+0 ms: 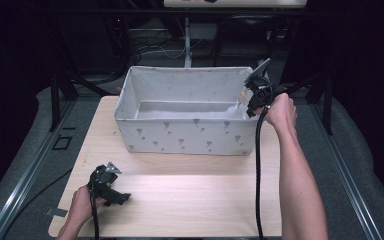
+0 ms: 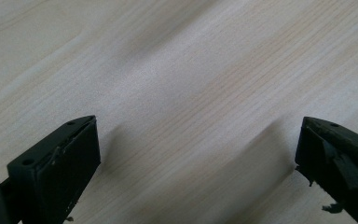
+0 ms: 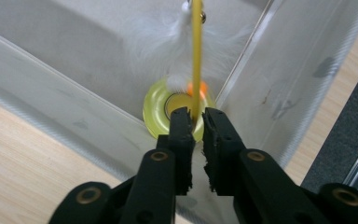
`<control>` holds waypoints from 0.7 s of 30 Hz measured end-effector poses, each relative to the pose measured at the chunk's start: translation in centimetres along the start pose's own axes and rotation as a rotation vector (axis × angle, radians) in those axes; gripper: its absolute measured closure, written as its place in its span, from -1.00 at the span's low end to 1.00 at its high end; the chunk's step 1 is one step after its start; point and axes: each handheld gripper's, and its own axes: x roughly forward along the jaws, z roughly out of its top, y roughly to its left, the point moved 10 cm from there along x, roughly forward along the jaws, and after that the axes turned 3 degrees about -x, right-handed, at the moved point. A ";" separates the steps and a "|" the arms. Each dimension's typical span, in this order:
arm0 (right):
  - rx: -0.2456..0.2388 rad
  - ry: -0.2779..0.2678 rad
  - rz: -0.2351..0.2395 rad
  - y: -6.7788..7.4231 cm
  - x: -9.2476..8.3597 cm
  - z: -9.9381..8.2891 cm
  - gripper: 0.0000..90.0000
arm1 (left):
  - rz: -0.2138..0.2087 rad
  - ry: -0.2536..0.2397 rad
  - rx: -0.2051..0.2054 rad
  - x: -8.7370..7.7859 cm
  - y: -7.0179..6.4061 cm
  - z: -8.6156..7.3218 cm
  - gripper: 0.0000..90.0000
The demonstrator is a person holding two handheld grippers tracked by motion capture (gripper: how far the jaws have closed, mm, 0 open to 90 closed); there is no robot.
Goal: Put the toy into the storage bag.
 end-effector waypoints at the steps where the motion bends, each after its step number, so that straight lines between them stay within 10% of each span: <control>1: 0.000 0.000 0.000 0.0 0.0 0.0 0.74 | 0.000 0.000 0.000 0.0 0.0 0.0 -1.00; 21: -0.071 -0.155 0.050 3.6 -7.3 0.5 -0.43 | 0.002 -0.006 -0.004 0.0 0.0 0.0 -1.00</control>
